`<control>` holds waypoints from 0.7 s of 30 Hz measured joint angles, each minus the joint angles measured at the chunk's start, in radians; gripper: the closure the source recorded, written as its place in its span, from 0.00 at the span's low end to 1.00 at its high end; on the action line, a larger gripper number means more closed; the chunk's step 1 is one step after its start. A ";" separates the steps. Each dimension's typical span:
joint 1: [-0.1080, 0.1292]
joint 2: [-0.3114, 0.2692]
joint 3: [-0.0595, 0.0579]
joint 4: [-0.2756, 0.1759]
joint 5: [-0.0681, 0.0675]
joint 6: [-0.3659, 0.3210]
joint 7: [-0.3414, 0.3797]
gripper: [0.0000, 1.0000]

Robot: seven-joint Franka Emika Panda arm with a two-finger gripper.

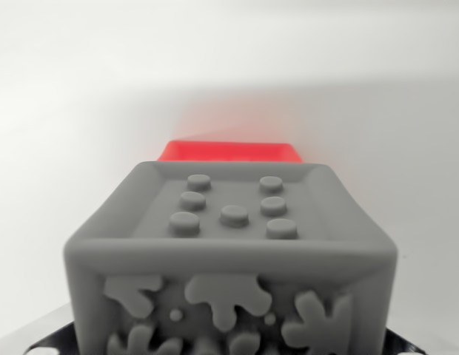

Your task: Destack cube

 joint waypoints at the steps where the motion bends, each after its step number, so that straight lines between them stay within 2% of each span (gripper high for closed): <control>1: 0.000 -0.001 0.000 0.000 0.000 -0.001 0.000 1.00; 21: 0.000 -0.054 -0.002 -0.006 0.000 -0.044 0.000 1.00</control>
